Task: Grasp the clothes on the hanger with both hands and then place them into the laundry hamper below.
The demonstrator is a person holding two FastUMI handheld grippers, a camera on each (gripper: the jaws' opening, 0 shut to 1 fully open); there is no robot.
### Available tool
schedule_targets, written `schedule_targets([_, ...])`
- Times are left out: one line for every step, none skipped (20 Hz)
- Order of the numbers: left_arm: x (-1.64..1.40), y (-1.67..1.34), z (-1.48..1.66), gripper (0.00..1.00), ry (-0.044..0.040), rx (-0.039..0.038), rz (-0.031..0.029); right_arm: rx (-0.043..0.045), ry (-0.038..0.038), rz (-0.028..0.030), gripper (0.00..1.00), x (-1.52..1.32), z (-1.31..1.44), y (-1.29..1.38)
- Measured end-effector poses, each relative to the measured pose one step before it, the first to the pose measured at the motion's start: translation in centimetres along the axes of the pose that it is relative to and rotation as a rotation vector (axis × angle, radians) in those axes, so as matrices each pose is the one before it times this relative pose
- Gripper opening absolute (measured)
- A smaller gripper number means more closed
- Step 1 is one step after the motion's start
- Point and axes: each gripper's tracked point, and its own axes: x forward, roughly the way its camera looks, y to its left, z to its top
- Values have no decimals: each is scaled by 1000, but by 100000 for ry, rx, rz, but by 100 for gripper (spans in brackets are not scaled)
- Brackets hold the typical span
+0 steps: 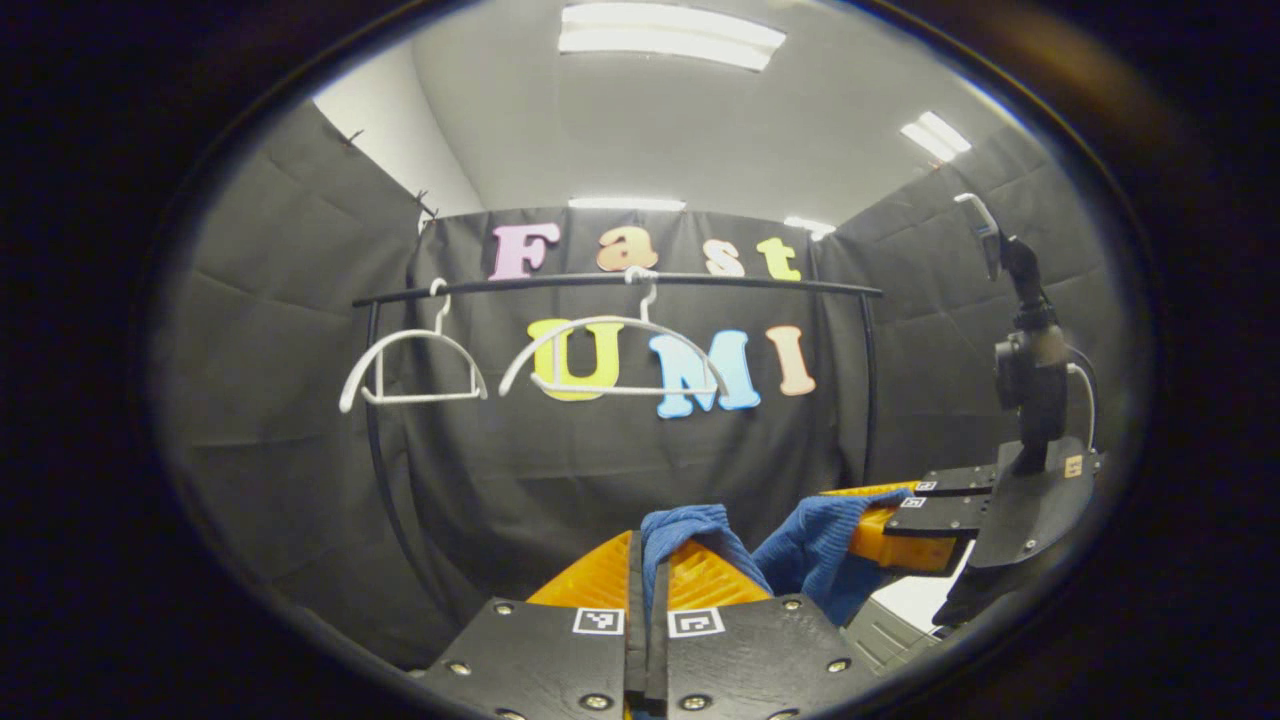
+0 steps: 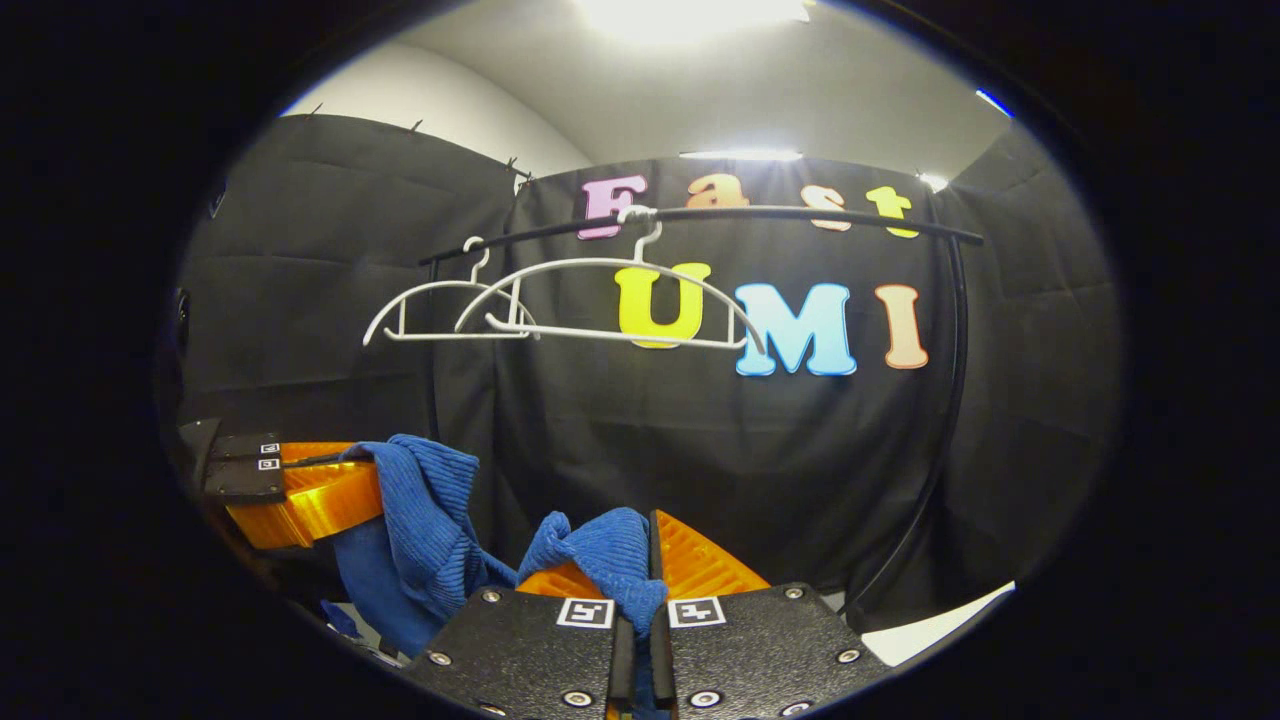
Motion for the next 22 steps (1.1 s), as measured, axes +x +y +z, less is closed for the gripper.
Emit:
schedule_targets([140, -256, -1591, 0, 2236, 37, 96, 315, 2443, 198, 6, 71, -1424, 27])
schedule_targets([144, -212, -1596, 1, 2247, 197, 313, 167, 2530, -9, 6, 149, -1481, 42])
schedule_targets([239, -140, -1508, 1, 2301, -225, 95, 565, 2400, 217, 6, 180, -1340, 27])
schedule_targets([296, -180, -1369, 5, 2007, -576, -52, 617, 2635, 202, 6, 90, -1306, 192])
schedule_targets([189, -73, -1280, 5, 1853, -575, 33, 162, 1963, -57, 6, 86, -1073, -13])
schedule_targets([44, -90, -1123, 1, 1717, -562, 343, -121, 1741, -94, 6, 77, -1009, -16])
schedule_targets([74, -16, -1195, 1, 1623, -611, 296, -182, 1333, -191, 6, 178, -840, 39])
schedule_targets([73, 3, -980, 1, 1645, -556, 329, -122, 1335, 16, 6, 105, -911, 156])
schedule_targets([541, -236, -1141, 1, 1611, -578, 595, -207, 1578, -197, 6, 170, -803, 56])
schedule_targets([113, 76, -994, 1, 1662, -446, 524, -165, 1427, -384, 6, 130, -798, -62])
schedule_targets([217, 197, -1119, 5, 1698, -404, 665, -215, 1831, -468, 6, 232, -903, -107])
schedule_targets([210, 220, -965, 1, 1831, -131, 421, -139, 1763, -654, 6, 263, -882, -77])
schedule_targets([182, 180, -1157, 5, 2067, -72, 474, -209, 2271, -577, 6, 274, -998, -176])
schedule_targets([33, -20, -1380, 5, 2340, 233, 257, -89, 2424, -380, 6, 260, -1129, 69])
schedule_targets([124, 49, -1532, 5, 2468, 411, 376, -9, 2475, -212, 6, 282, -1208, -17])
schedule_targets([319, 233, -1246, 1, 2539, 508, 436, -225, 2424, -375, 6, 209, -1277, -13])
schedule_targets([518, 192, -1226, 1, 2620, 453, 213, -294, 2368, -214, 5, 245, -1133, -27])
schedule_targets([521, 122, -1124, 1, 2693, -62, 157, -325, 2194, -152, 6, 332, -1085, 36])
schedule_targets([265, -18, -1234, 1, 2589, -14, 207, -618, 2141, -172, 6, 363, -1015, -22])
schedule_targets([336, -7, -1076, 5, 2862, 34, 435, -476, 2090, -259, 6, 189, -810, 35])
schedule_targets([776, 235, -958, 1, 2558, -4, 506, -294, 1793, -56, 6, 361, -741, -40])
schedule_targets([827, 83, -924, 1, 2728, 71, 427, -496, 1902, -232, 6, 478, -843, 11])
